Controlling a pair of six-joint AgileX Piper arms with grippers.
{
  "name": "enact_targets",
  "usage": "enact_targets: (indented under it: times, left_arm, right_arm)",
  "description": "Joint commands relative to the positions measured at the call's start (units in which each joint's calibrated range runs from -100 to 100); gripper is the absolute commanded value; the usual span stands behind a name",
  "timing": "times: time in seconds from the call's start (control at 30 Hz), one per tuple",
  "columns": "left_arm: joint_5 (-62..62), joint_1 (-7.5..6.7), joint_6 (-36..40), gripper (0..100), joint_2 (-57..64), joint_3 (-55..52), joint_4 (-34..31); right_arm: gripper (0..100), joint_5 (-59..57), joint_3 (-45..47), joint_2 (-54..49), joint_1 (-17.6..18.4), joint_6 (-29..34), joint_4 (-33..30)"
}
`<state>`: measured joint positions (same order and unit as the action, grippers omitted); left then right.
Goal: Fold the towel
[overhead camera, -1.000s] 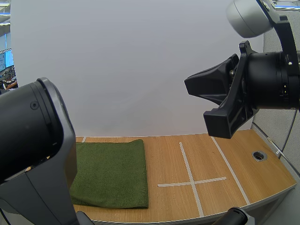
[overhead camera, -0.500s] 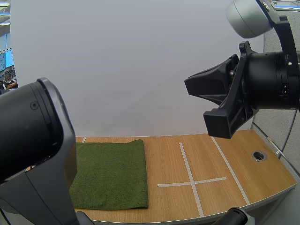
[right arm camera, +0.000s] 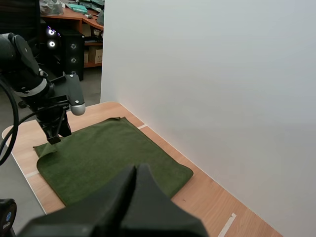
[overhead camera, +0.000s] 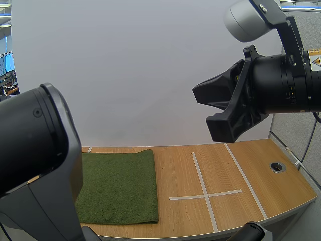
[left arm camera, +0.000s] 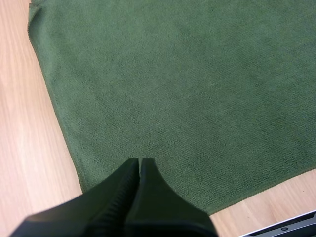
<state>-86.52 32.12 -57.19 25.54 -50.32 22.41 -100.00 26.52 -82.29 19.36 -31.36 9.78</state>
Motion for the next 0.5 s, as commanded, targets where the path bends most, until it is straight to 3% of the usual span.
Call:
enact_targets:
  times: [0.0, 0.47]
  left_arm:
    - [1.6, 0.06, -1.3, 0, -0.2, -2.2, -0.4]
    - [25.8, 0.06, -3.1, 0, -5.4, -13.3, -6.0]
  right_arm:
    - [0, 0.0, 0.0, 0.0, -0.2, -0.3, -0.3]
    - [0, 0.0, 0.0, 0.0, -0.2, -0.3, -0.3]
